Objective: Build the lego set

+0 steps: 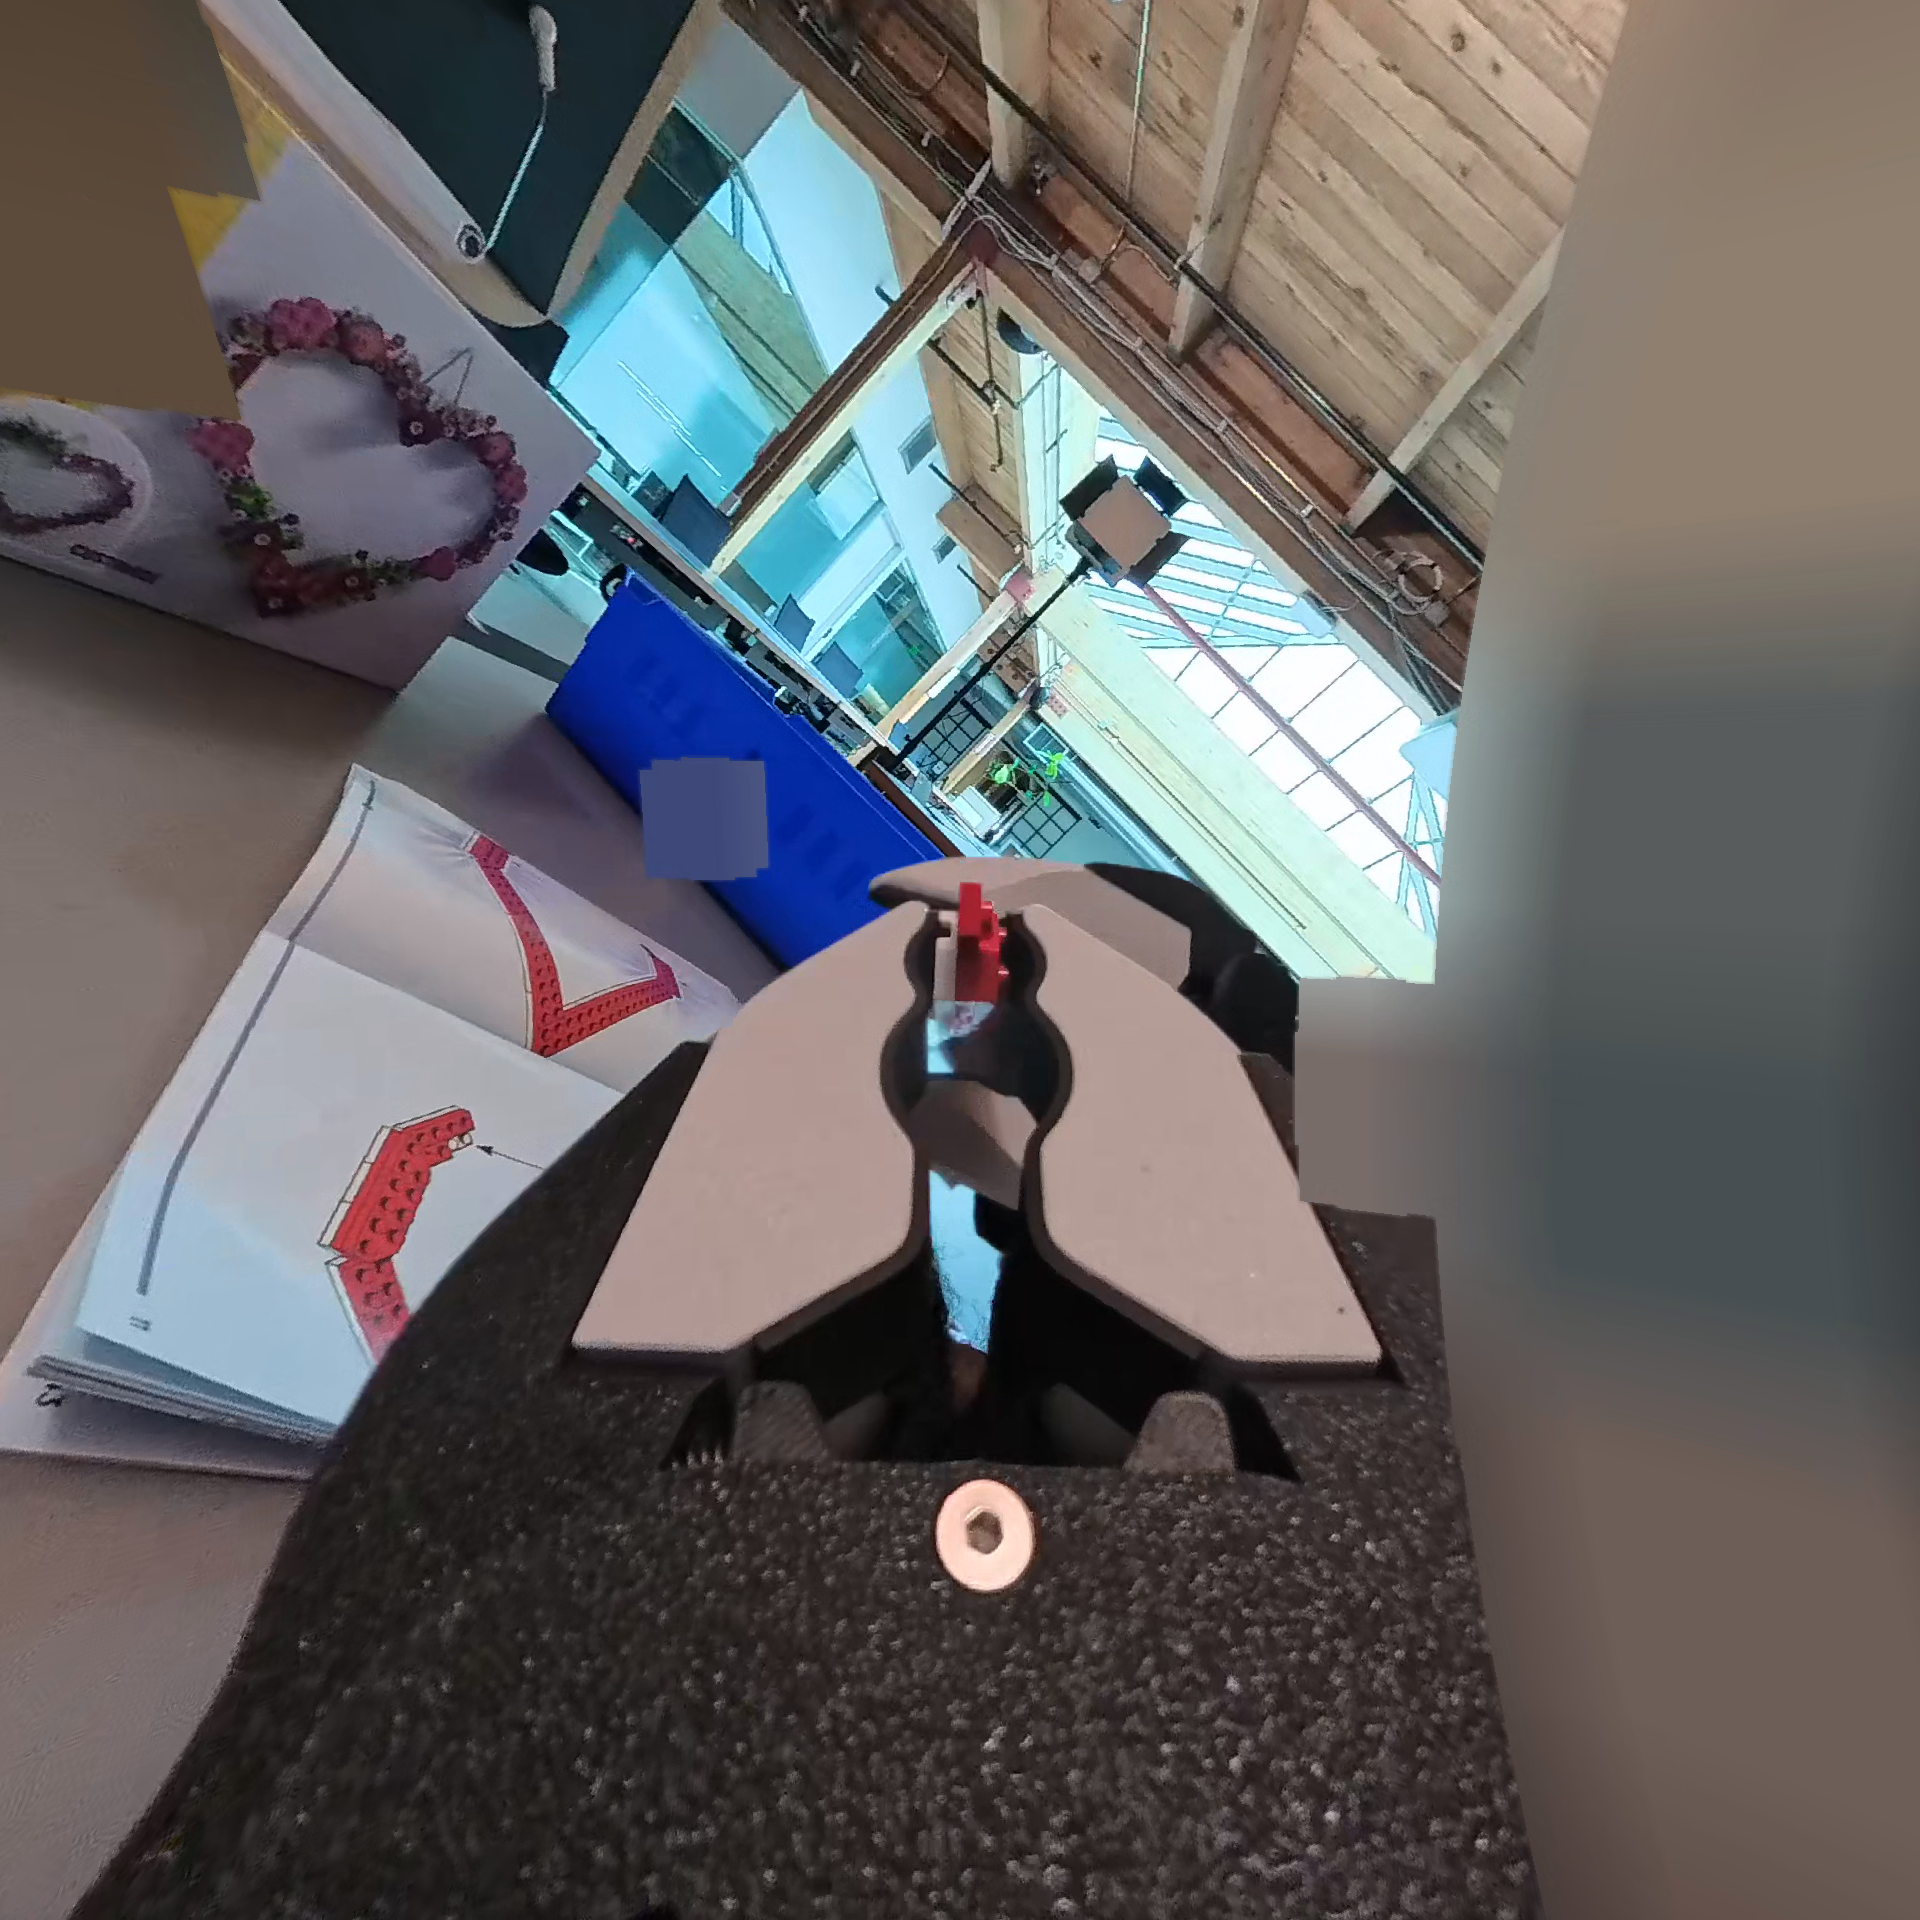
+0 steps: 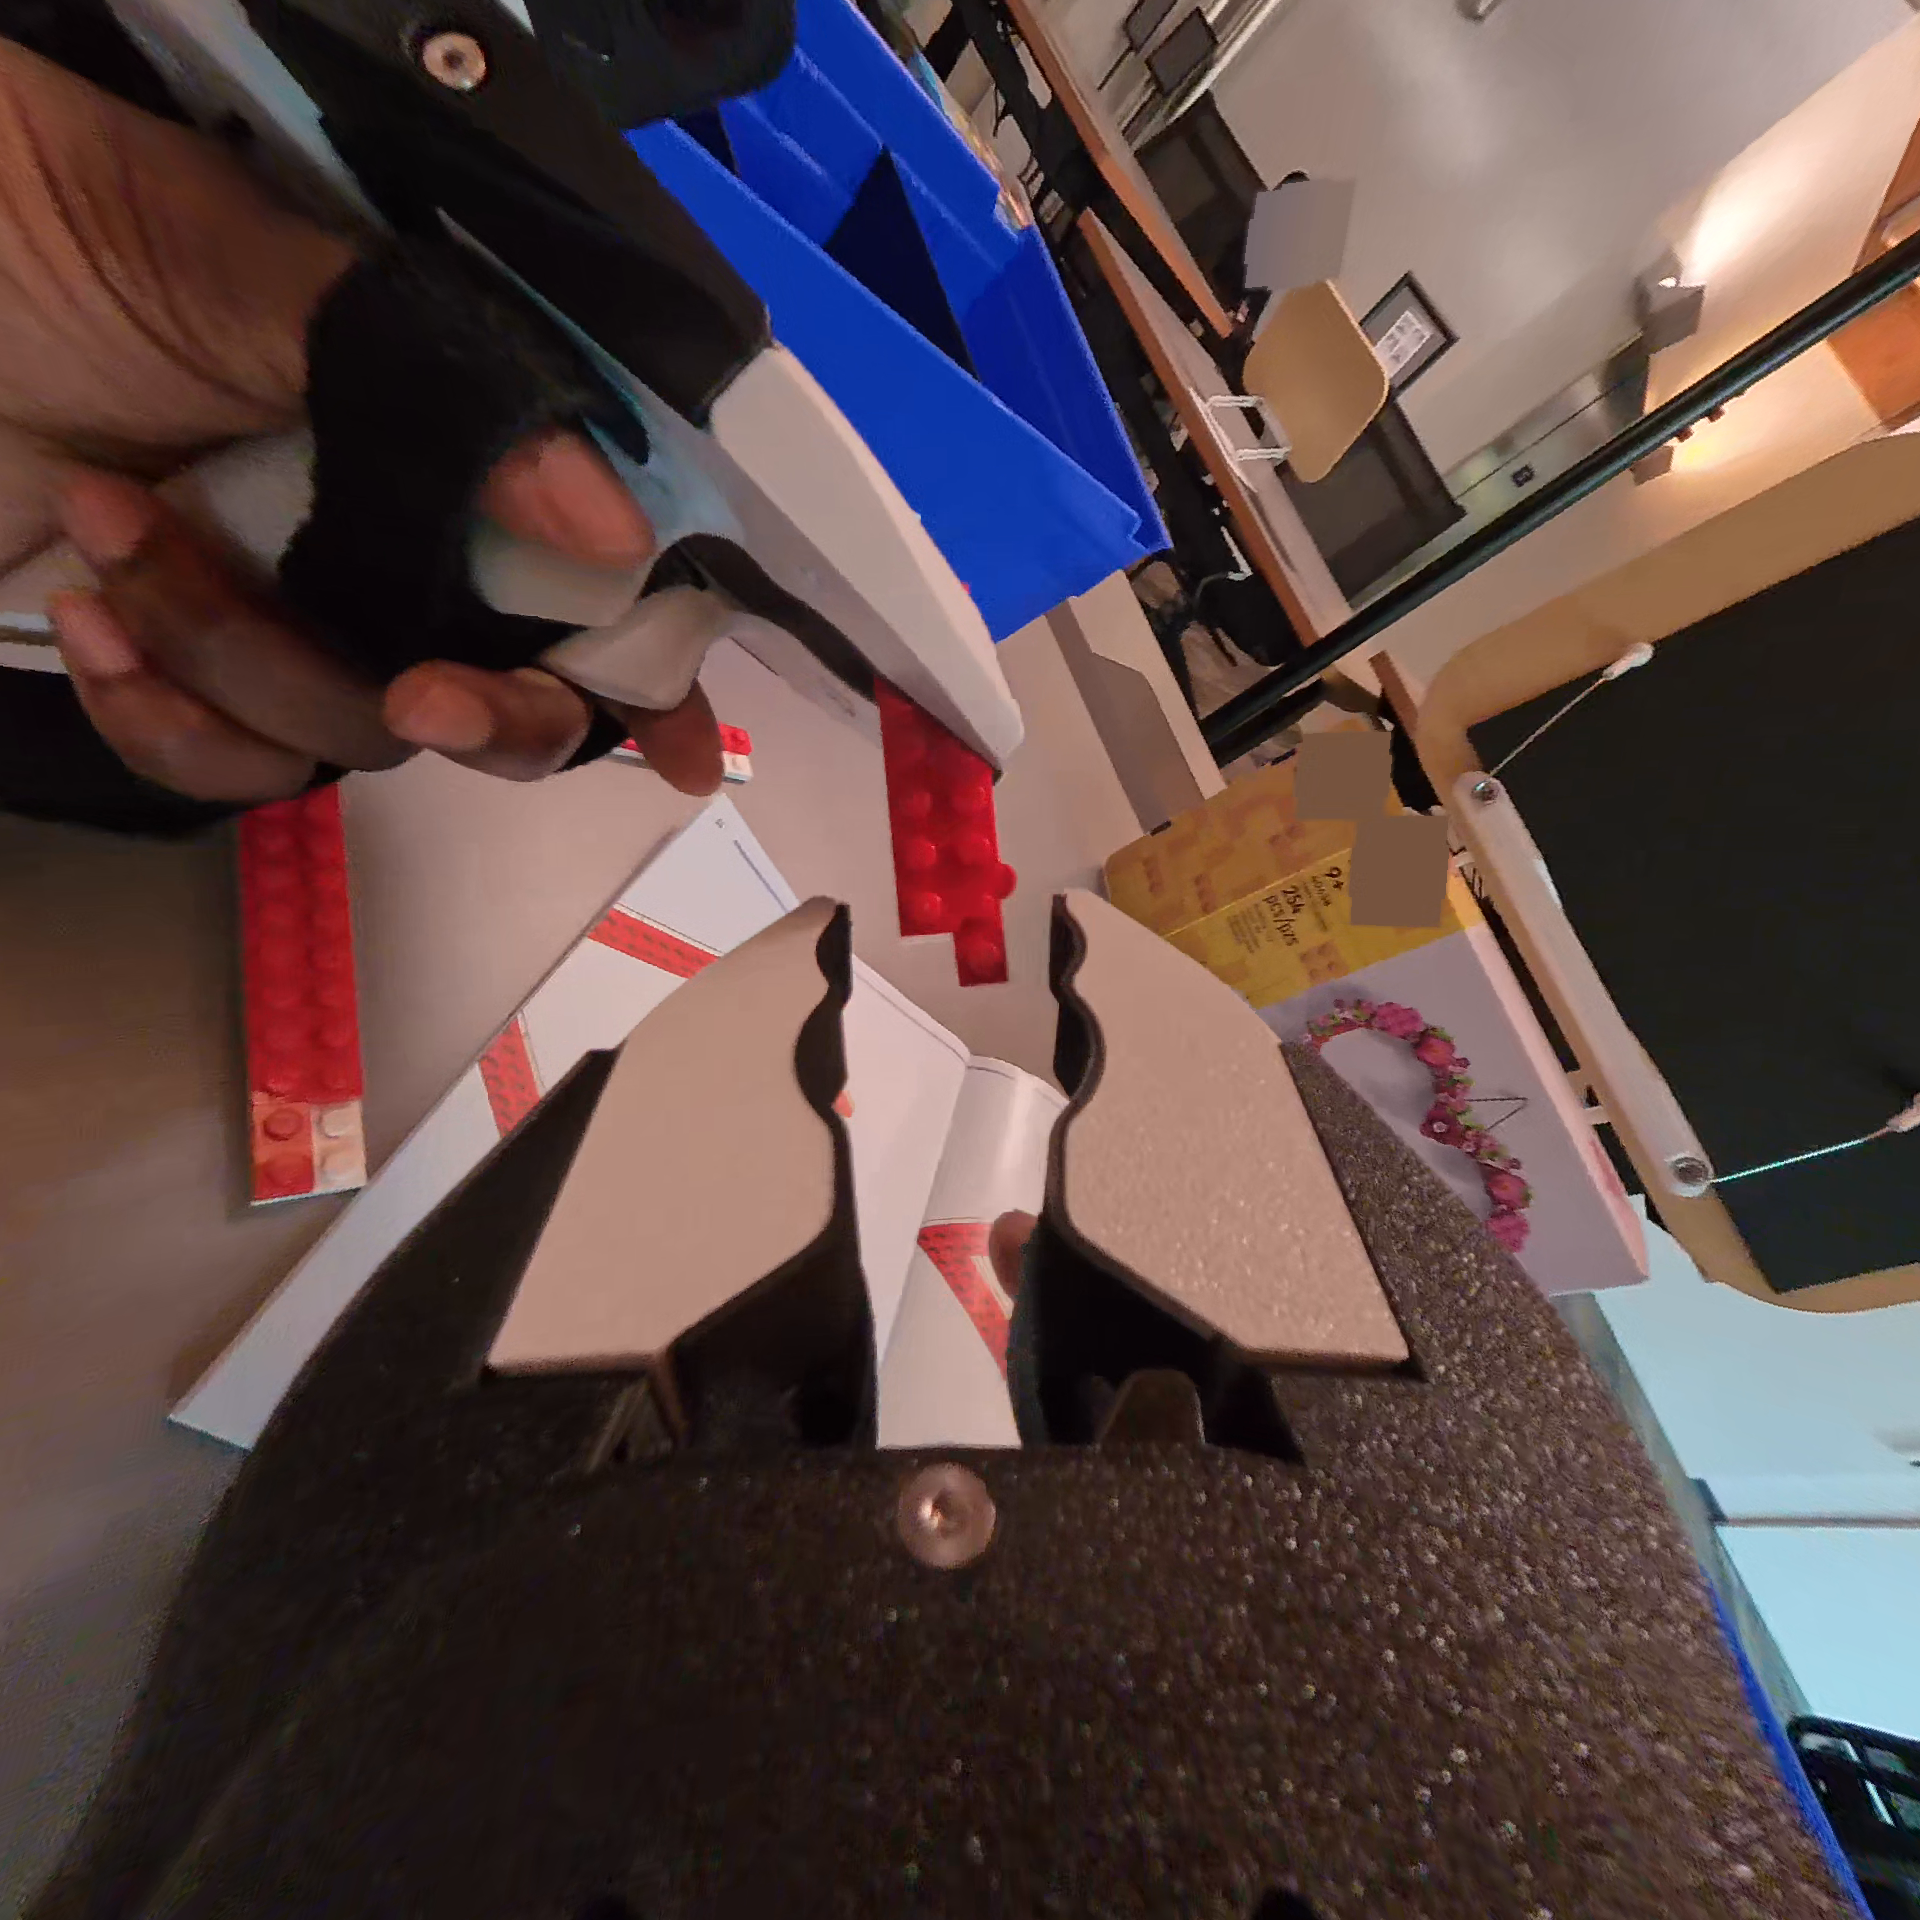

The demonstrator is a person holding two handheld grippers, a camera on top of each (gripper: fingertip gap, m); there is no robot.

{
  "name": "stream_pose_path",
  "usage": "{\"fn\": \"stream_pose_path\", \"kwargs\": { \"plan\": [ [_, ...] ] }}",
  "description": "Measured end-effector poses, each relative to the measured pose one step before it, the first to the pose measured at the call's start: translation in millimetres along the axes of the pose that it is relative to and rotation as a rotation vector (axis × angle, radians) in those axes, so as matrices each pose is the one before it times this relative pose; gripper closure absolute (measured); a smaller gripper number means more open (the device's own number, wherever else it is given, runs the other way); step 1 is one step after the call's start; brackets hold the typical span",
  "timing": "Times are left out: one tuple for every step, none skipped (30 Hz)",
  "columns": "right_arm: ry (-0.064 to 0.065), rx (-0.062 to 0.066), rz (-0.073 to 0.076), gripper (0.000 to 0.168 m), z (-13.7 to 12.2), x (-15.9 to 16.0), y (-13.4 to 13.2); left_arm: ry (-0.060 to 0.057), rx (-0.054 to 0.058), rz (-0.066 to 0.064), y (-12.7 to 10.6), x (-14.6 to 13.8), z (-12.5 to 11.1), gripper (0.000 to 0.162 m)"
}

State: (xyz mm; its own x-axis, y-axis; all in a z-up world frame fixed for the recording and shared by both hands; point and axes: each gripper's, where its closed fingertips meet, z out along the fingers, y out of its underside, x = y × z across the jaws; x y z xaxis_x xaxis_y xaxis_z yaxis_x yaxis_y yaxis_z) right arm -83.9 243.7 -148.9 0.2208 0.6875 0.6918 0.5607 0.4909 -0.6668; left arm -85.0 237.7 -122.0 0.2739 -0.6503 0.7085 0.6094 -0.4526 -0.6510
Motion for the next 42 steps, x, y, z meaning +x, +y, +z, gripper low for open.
{"fn": "stream_pose_path", "kwargs": {
  "plan": [
    [-0.0050, 0.0072, -0.0042, 0.132, -1.31, -0.34, -1.21, -0.0049, 0.0001, 0.0004, -0.08, -0.65, -0.21, 0.151],
    [-0.0100, 0.0182, -0.0051, 0.135, -1.55, -1.73, -2.92, -0.0007, -0.0021, -0.0016, 0.25, -0.01, 0.28, 0.151],
    [-0.0040, 0.0218, -0.0102, 0.137, -1.58, -1.88, -3.60, 0.0020, -0.0061, -0.0017, 1.14, 0.58, 0.68, 0.151],
    [0.0148, 0.0084, -0.0121, 0.140, -1.27, 0.44, -1.81, 0.0024, -0.0091, -0.0013, 1.93, 0.49, 0.98, 0.151],
    [0.0241, -0.0123, -0.0152, 0.148, -0.81, 2.18, 1.58, -0.0022, -0.0071, -0.0029, 1.73, -0.27, 0.91, 0.151],
    [0.0046, -0.0134, -0.0171, 0.148, -0.35, -0.08, 2.30, -0.0066, -0.0058, -0.0011, 1.71, -1.01, 0.76, 0.151],
    [-0.0023, -0.0102, -0.0006, 0.148, -0.28, -0.74, 1.99, -0.0049, -0.0044, -0.0004, 1.56, -1.17, 0.70, 0.151],
    [-0.0056, -0.0035, 0.0122, 0.148, -0.52, -0.75, 1.54, -0.0016, -0.0036, -0.0039, 1.31, -0.84, 0.61, 0.151],
    [-0.0070, 0.0033, 0.0173, 0.148, -0.83, -0.66, 0.88, 0.0017, -0.0040, -0.0082, 1.14, -0.29, 0.55, 0.151],
    [-0.0087, 0.0039, 0.0184, 0.148, -0.81, -0.71, 1.04, 0.0014, -0.0064, -0.0085, 1.33, -0.34, 0.60, 0.151],
    [-0.0089, 0.0018, 0.0174, 0.148, -0.82, -0.69, 1.17, -0.0007, -0.0080, -0.0062, 1.39, -0.43, 0.73, 0.151],
    [-0.0086, 0.0013, 0.0172, 0.148, -0.71, -0.64, 1.26, -0.0025, -0.0061, -0.0029, 1.21, -0.55, 0.82, 0.150],
    [-0.0101, 0.0016, 0.0216, 0.148, -0.53, -0.77, 1.31, -0.0042, -0.0040, 0.0016, 0.93, -0.45, 0.63, 0.150],
    [-0.0103, 0.0002, 0.0251, 0.148, -0.46, -0.74, 1.63, -0.0060, 0.0003, 0.0065, -0.10, -0.53, 0.20, 0.148],
    [-0.0035, -0.0029, 0.0273, 0.148, -0.34, 0.50, 2.14, -0.0096, 0.0013, 0.0096, -0.68, -1.04, -0.26, 0.144],
    [0.0032, -0.0076, 0.0321, 0.148, -0.34, 1.82, 3.03, -0.0116, 0.0009, 0.0150, -1.41, -1.10, -1.00, 0.140],
    [0.0048, -0.0101, 0.0390, 0.148, -0.42, 2.84, 3.51, -0.0154, 0.0038, 0.0243, -2.48, -1.38, -1.75, 0.138],
    [0.0042, -0.0107, 0.0457, 0.148, -0.42, 3.31, 3.81, -0.0225, 0.0115, 0.0380, -3.92, -1.87, -2.60, 0.137],
    [0.0009, -0.0090, 0.0473, 0.148, -0.53, 3.32, 3.57, -0.0220, 0.0203, 0.0578, -5.47, -0.98, -3.28, 0.137],
    [-0.0007, -0.0052, 0.0449, 0.148, -0.57, 3.35, 2.85, -0.0303, 0.0209, 0.0718, -5.80, -1.46, -3.69, 0.139],
    [-0.0015, -0.0043, 0.0411, 0.148, -0.66, 3.04, 2.20, -0.0260, 0.0146, 0.0829, -4.82, -0.06, -3.43, 0.145],
    [-0.0060, -0.0039, 0.0294, 0.148, -0.70, 1.87, 1.31, -0.0201, -0.0012, 0.0840, -2.67, 1.12, -2.25, 0.151],
    [-0.0065, -0.0017, 0.0143, 0.148, -0.57, 0.77, 0.30, -0.0168, -0.0190, 0.0773, 0.11, 1.54, -0.55, 0.156],
    [-0.0083, 0.0018, -0.0019, 0.148, -0.43, -0.61, -0.80, -0.0102, -0.0256, 0.0659, 1.64, 2.30, 0.81, 0.158],
    [-0.0066, 0.0006, -0.0132, 0.148, -0.15, -1.25, -1.05, -0.0024, -0.0218, 0.0495, 2.05, 3.34, 1.67, 0.160],
    [-0.0015, -0.0047, -0.0160, 0.148, 0.20, -1.00, -0.58, 0.0024, -0.0123, 0.0289, 1.59, 3.45, 1.97, 0.161],
    [-0.0033, -0.0047, -0.0176, 0.148, 0.46, -1.36, -0.61, -0.0007, -0.0035, 0.0077, 0.92, 1.93, 1.67, 0.161],
    [-0.0018, 0.0014, -0.0145, 0.148, 0.22, -1.13, -1.30, -0.0058, 0.0014, -0.0067, 0.63, -0.17, 0.88, 0.162],
    [-0.0026, 0.0049, -0.0083, 0.148, 0.12, -1.03, -1.55, -0.0052, 0.0046, -0.0130, 0.09, -1.28, 0.01, 0.162],
    [-0.0082, 0.0066, -0.0074, 0.148, 0.00, -1.72, -1.63, 0.0002, 0.0056, -0.0147, -0.20, -1.13, -0.53, 0.162],
    [-0.0094, 0.0088, -0.0130, 0.148, -0.27, -2.23, -1.78, 0.0020, 0.0033, -0.0144, -0.28, -0.90, -0.87, 0.162],
    [-0.0054, 0.0076, -0.0192, 0.148, -0.31, -2.08, -1.75, 0.0004, 0.0015, -0.0107, -0.47, -0.77, -0.69, 0.162],
    [-0.0040, 0.0075, -0.0235, 0.148, -0.42, -1.93, -1.59, 0.0018, -0.0020, -0.0027, -0.42, -0.26, -0.49, 0.162],
    [-0.0021, 0.0040, -0.0189, 0.148, -0.18, -1.66, -1.19, 0.0016, -0.0030, 0.0036, -0.45, 0.31, -0.21, 0.162],
    [-0.0051, 0.0045, -0.0138, 0.148, -0.13, -1.71, -1.26, 0.0008, -0.0026, 0.0074, -0.29, 0.83, 0.00, 0.162],
    [-0.0010, 0.0022, -0.0102, 0.148, -0.09, -1.10, -0.86, 0.0011, -0.0006, 0.0087, -0.25, 1.05, 0.04, 0.162],
    [0.0012, 0.0016, -0.0111, 0.148, -0.21, -0.33, -0.52, -0.0037, 0.0024, 0.0068, -0.47, 0.26, -0.12, 0.162],
    [-0.0112, 0.0071, -0.0126, 0.148, -0.29, -1.98, -1.15, -0.0008, 0.0017, 0.0029, -0.35, 0.01, -0.16, 0.162],
    [-0.0155, 0.0109, -0.0113, 0.148, -0.15, -2.89, -1.77, 0.0065, 0.0008, -0.0037, 0.05, 0.62, 0.05, 0.162],
    [-0.0090, 0.0071, -0.0113, 0.148, 0.13, -2.31, -1.55, 0.0075, 0.0013, -0.0098, 0.16, 0.68, 0.20, 0.162],
    [-0.0017, 0.0028, -0.0126, 0.148, 0.21, -1.54, -1.10, 0.0030, 0.0010, -0.0099, 0.20, 0.10, 0.32, 0.162],
    [0.0089, -0.0042, -0.0065, 0.148, 0.35, 0.56, 0.05, -0.0013, 0.0034, -0.0045, -0.36, -0.42, -0.27, 0.162]
  ]
}}
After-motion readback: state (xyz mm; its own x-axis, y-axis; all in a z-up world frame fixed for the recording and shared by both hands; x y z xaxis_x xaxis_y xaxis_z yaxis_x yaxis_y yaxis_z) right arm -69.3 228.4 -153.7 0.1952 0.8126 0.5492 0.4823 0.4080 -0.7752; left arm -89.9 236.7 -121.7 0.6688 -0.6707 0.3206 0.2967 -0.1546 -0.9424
